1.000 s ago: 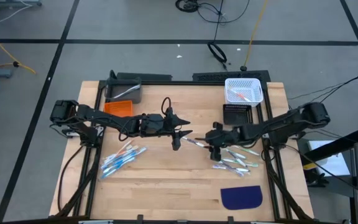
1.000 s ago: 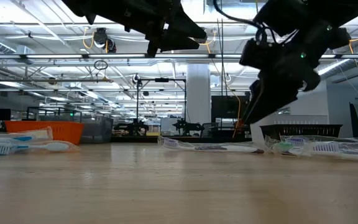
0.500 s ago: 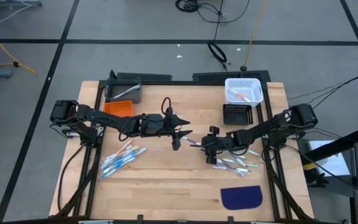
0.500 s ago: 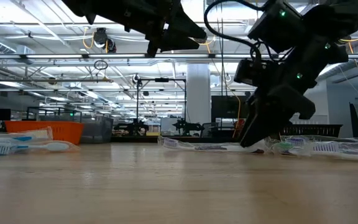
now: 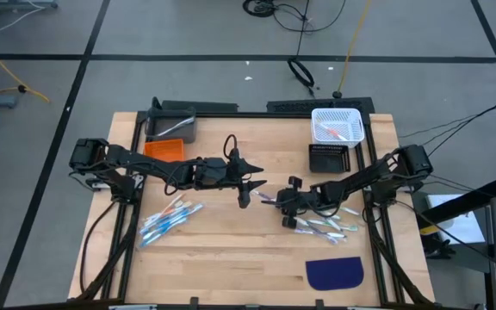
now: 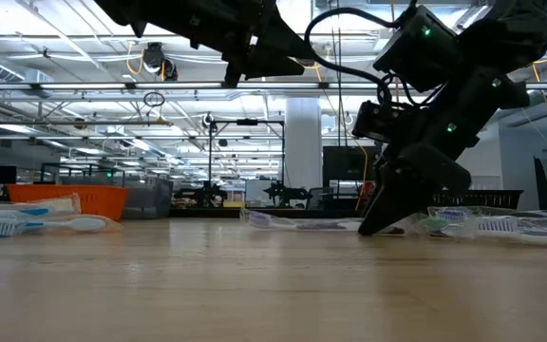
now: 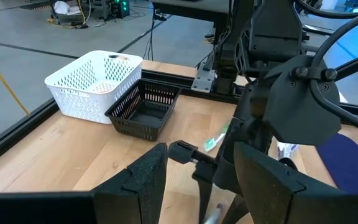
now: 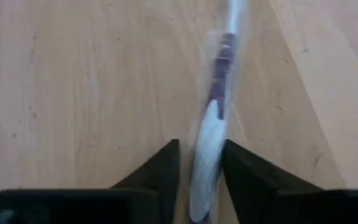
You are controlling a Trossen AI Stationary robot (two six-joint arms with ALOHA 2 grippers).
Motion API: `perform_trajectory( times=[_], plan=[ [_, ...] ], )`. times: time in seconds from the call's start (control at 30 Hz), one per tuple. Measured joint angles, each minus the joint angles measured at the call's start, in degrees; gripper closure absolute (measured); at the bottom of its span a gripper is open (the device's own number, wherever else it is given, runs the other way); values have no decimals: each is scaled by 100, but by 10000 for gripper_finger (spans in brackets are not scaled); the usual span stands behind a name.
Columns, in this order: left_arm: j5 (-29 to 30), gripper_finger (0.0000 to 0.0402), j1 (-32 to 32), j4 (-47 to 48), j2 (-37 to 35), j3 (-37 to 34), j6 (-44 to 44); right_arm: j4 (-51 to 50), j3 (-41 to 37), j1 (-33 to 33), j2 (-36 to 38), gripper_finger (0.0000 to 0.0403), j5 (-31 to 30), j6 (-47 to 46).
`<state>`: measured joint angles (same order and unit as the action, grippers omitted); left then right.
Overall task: Pick & Place Toothbrushes
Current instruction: Put the purple toothbrush in the orange bin
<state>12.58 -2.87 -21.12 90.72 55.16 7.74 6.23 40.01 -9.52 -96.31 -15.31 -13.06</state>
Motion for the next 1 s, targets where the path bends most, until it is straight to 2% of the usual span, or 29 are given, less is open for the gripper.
perform_trajectory(
  times=[0.13,0.2,0.57,1.0],
  plan=[
    [0,213,0,0,0,0,3,-9,-2,2,-4,372,-19,4],
    [0,213,0,0,0,0,3,-12,-4,0,-4,386,-50,5],
    [0,213,0,0,0,0,3,205,-37,13,185,387,-489,-1],
    [0,213,0,-11,0,0,21,212,-26,4,1394,387,-1371,199]
  ],
)
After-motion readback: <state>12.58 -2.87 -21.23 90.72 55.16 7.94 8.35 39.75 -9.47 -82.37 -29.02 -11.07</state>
